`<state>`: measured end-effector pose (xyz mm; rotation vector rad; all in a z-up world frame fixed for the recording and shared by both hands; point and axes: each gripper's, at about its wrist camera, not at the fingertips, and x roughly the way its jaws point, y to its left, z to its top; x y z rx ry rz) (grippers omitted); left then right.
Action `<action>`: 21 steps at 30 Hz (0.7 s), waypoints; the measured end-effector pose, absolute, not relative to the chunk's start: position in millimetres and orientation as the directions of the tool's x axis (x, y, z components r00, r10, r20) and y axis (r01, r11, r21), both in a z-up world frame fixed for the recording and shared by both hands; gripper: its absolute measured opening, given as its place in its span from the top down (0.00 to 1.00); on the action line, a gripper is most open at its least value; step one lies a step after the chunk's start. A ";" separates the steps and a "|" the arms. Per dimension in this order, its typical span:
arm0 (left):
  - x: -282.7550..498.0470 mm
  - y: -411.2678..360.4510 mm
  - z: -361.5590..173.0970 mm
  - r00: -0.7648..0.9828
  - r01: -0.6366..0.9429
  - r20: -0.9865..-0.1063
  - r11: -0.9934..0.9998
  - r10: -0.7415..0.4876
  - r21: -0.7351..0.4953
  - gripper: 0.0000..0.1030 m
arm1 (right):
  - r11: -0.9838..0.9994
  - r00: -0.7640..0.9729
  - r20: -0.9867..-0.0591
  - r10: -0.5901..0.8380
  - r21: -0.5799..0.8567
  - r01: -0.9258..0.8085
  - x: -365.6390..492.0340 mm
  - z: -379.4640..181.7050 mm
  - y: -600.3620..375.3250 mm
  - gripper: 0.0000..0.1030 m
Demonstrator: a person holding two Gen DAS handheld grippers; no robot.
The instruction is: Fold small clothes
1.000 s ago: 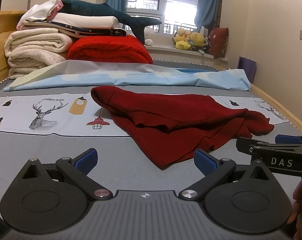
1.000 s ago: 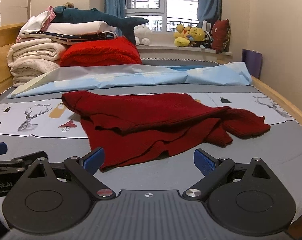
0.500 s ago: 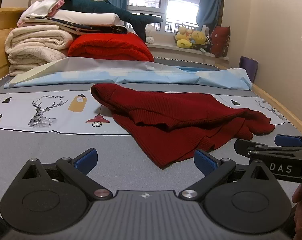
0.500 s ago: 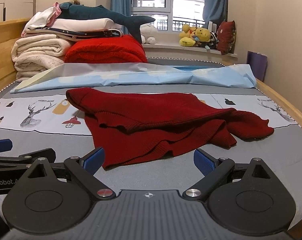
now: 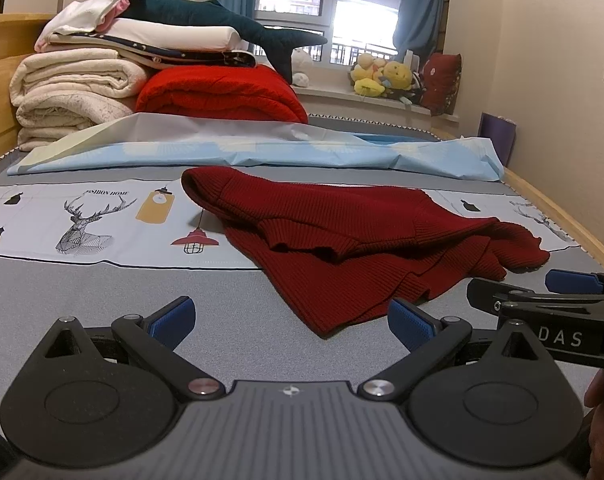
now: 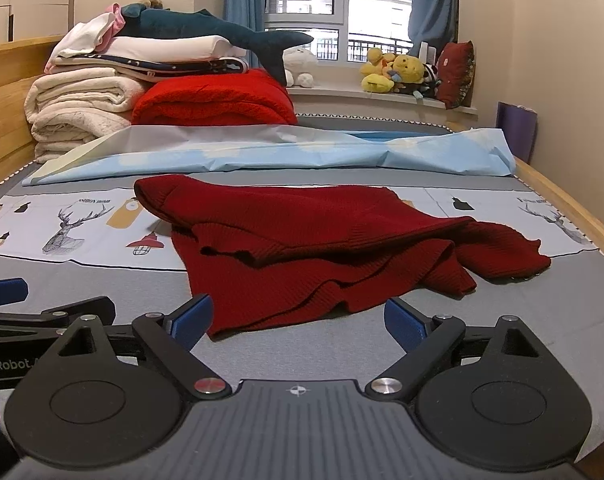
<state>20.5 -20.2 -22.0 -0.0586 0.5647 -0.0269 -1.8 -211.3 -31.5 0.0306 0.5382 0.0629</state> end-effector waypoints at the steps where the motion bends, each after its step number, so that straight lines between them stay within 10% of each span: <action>1: 20.8 -20.7 -22.4 0.845 0.010 -0.532 0.998 -0.041 -0.061 0.01 | 0.998 0.857 -0.510 0.070 0.045 -0.054 -1.5 -31.7 -211.2 0.10; 6: 20.2 -22.8 -22.3 0.854 0.028 -0.518 0.998 -0.052 -0.054 0.06 | 0.997 0.861 -0.504 0.072 0.041 -0.060 -2.7 -30.9 -210.2 0.14; 13: 18.6 -21.9 -27.5 0.846 0.054 -0.531 0.998 -0.058 -0.023 0.57 | 0.994 0.885 -0.458 0.090 0.101 -0.049 2.8 -10.6 -236.9 0.61; 21: 37.1 -10.4 -34.3 0.806 0.089 -0.585 0.996 -0.088 -0.027 0.81 | 0.988 0.923 -0.355 0.148 0.089 -0.124 44.3 26.9 -290.7 0.51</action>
